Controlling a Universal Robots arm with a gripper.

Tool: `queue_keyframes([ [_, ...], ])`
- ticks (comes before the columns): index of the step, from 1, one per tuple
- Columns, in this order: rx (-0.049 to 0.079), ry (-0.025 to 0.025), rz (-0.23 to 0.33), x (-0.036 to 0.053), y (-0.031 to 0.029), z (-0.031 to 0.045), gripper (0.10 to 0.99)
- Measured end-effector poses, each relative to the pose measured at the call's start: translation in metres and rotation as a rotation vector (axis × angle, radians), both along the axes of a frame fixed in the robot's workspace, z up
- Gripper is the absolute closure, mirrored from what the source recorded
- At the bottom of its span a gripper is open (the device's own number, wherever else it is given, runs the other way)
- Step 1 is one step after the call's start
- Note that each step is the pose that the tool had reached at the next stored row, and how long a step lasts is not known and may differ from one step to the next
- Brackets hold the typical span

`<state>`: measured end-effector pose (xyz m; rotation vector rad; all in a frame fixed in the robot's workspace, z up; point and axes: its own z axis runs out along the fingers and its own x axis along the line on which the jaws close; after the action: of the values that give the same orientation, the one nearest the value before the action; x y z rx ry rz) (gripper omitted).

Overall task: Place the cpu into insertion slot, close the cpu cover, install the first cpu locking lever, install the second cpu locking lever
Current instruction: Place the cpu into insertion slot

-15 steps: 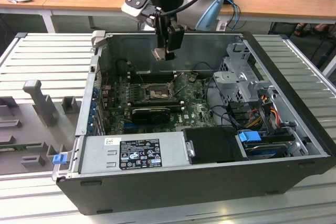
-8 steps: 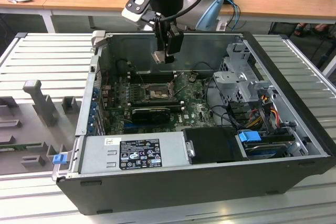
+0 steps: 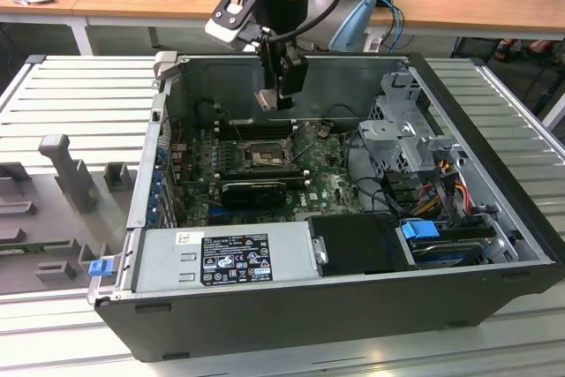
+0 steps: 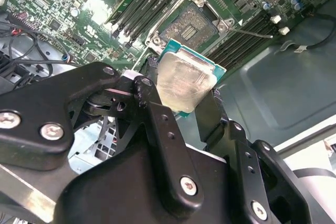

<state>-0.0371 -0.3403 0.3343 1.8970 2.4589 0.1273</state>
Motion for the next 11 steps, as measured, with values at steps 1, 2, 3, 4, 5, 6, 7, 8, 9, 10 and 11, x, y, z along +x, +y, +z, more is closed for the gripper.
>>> queue_keyframes([
  [1,0.0,0.0,0.0,0.0,0.0,-0.0007,0.557],
  [2,0.0,0.0,0.0,0.0,0.0,-0.0012,0.557],
  [3,0.0,0.0,0.0,0.0,0.0,-0.0021,0.557],
  [4,0.0,0.0001,0.0,0.0,0.0,-0.003,0.557],
  [5,0.0,0.0,0.0,0.0,0.0,-0.0047,0.557],
  [6,0.0,0.0,-0.003,-0.0003,0.0,-0.0066,0.557],
  [7,0.0,0.0,-0.009,-0.0005,0.0,-0.0085,0.557],
  [8,0.0,0.0001,-0.017,-0.0004,0.0,-0.0102,0.557],
  [9,0.0,0.0001,-0.029,-0.0004,0.0,-0.0124,0.557],
  [10,0.0,0.0,-0.05,-0.0005,0.0,-0.0156,0.557],
  [11,0.0,0.0001,-0.074,-0.0005,0.0,-0.0186,0.557],
])
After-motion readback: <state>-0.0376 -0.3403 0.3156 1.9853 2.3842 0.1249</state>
